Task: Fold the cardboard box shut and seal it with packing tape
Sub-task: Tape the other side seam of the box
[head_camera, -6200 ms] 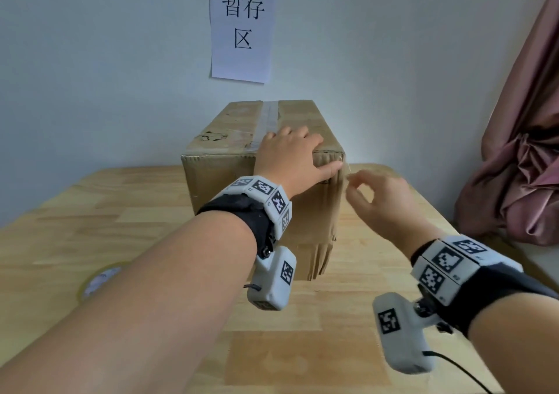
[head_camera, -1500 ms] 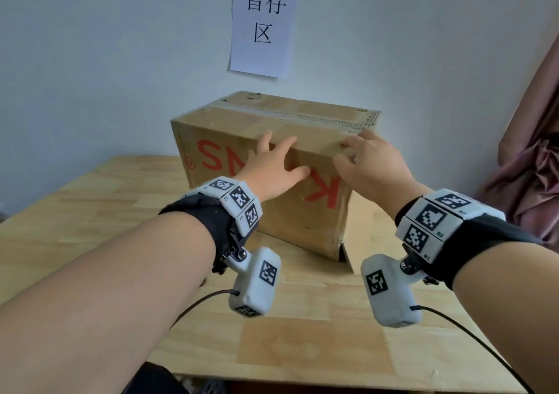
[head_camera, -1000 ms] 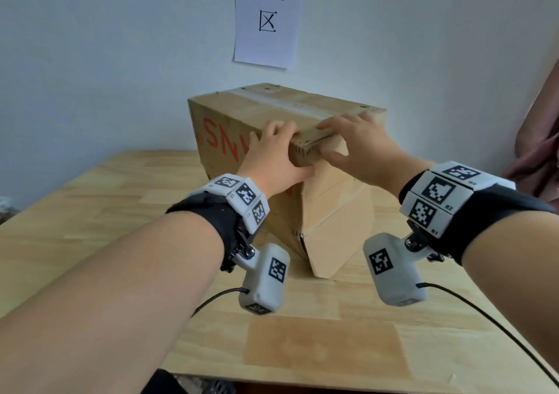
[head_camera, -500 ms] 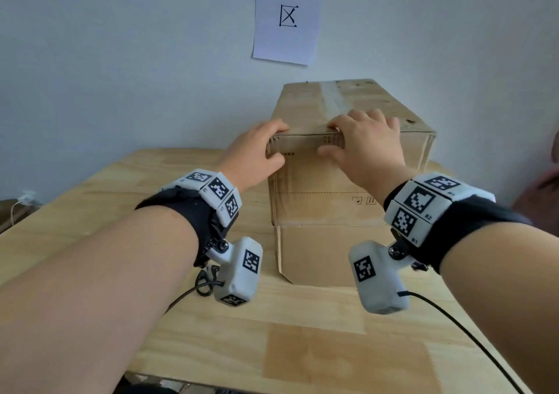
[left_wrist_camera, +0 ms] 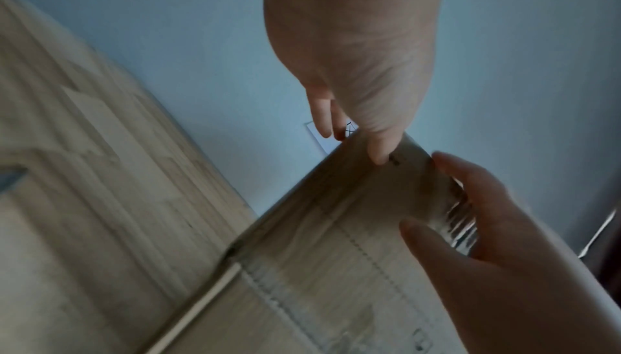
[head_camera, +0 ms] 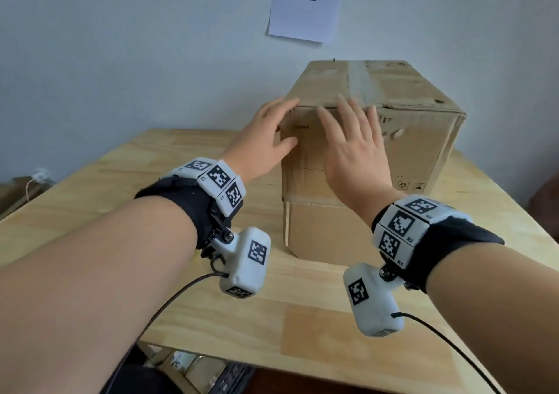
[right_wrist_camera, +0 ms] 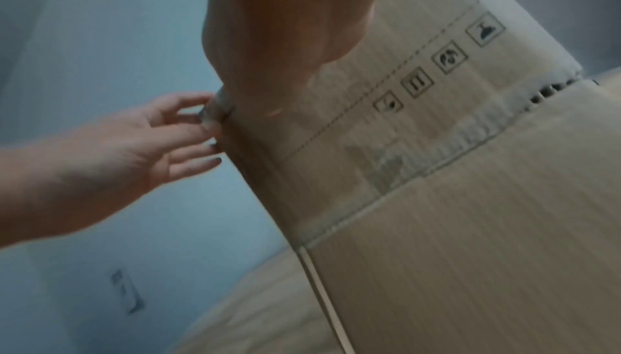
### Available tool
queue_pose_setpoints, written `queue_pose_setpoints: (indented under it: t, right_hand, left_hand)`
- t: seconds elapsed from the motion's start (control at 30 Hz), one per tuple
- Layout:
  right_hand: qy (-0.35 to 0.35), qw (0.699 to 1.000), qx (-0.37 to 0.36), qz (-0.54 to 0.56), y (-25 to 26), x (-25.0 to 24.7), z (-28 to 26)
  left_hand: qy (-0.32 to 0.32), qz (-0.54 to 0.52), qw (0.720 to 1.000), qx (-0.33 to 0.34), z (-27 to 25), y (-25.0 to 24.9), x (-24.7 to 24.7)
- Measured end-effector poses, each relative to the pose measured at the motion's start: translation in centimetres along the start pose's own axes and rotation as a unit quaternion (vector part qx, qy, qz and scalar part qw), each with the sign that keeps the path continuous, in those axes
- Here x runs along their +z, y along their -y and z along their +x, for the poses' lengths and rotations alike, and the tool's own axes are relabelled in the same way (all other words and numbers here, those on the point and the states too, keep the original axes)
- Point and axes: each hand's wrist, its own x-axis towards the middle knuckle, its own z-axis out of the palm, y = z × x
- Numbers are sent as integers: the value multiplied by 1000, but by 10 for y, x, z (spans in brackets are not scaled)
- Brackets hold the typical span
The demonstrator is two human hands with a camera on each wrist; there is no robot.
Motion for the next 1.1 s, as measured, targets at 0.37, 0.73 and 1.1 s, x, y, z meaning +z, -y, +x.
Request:
queue_pose_setpoints:
  t: [0.37, 0.73, 1.1]
  right_hand:
    - [340, 925, -35, 169, 77, 52, -22]
    - [418, 886, -52, 195, 138, 119, -2]
    - [465, 860, -14, 210, 157, 161, -1]
  left_hand:
    - [102, 190, 960, -180, -92, 84, -13]
    - [227, 263, 868, -354, -127, 152, -6]
    - [158, 189, 910, -334, -130, 185, 7]
